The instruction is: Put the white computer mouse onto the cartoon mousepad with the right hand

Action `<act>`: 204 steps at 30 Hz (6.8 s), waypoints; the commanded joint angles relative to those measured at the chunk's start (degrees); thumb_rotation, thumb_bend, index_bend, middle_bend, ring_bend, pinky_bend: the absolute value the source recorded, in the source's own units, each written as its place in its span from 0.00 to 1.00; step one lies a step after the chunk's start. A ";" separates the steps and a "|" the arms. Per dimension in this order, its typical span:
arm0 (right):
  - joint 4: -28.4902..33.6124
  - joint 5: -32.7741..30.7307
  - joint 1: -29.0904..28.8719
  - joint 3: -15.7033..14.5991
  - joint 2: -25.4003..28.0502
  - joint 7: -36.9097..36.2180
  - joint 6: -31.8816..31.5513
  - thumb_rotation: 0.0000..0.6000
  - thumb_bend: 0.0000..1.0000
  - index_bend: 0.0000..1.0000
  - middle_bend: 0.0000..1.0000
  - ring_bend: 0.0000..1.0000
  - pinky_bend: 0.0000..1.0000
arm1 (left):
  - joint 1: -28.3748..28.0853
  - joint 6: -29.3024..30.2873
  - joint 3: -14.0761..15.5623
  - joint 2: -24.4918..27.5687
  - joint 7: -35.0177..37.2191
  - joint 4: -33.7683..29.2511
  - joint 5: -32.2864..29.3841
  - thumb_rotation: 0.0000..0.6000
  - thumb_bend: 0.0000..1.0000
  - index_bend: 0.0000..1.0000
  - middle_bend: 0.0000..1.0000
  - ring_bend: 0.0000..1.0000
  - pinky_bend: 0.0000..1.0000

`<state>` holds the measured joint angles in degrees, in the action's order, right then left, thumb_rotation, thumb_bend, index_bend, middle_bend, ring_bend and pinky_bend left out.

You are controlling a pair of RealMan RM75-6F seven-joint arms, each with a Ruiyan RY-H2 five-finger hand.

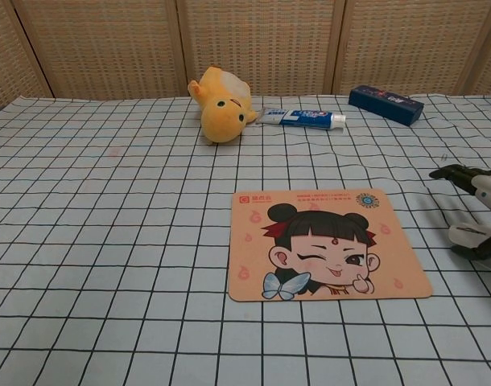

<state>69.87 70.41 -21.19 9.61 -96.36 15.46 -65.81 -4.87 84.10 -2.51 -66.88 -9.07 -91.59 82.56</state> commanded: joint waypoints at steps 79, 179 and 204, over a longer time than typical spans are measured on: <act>-21.97 34.05 -8.08 -12.35 15.16 -23.01 -12.84 1.00 0.17 0.18 0.11 0.00 0.01 | -0.99 -0.31 0.05 -2.85 -3.42 1.90 1.06 1.00 0.00 0.00 0.00 0.00 0.00; -38.23 39.02 -7.92 -22.89 7.57 -22.12 -15.11 1.00 0.18 0.83 0.65 0.58 0.63 | -0.87 0.13 -0.13 -2.87 -2.66 2.18 0.62 1.00 0.00 0.00 0.00 0.00 0.00; -16.72 44.41 -23.33 -18.50 12.25 -4.58 -10.52 1.00 0.18 0.83 0.65 0.58 0.63 | -1.21 -1.02 -0.60 -2.36 -0.63 2.46 -0.51 1.00 0.00 0.00 0.00 0.00 0.00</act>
<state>50.77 114.21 -42.68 -9.54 -84.37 8.73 -78.66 -6.05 83.13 -3.10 -69.24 -9.75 -89.17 82.10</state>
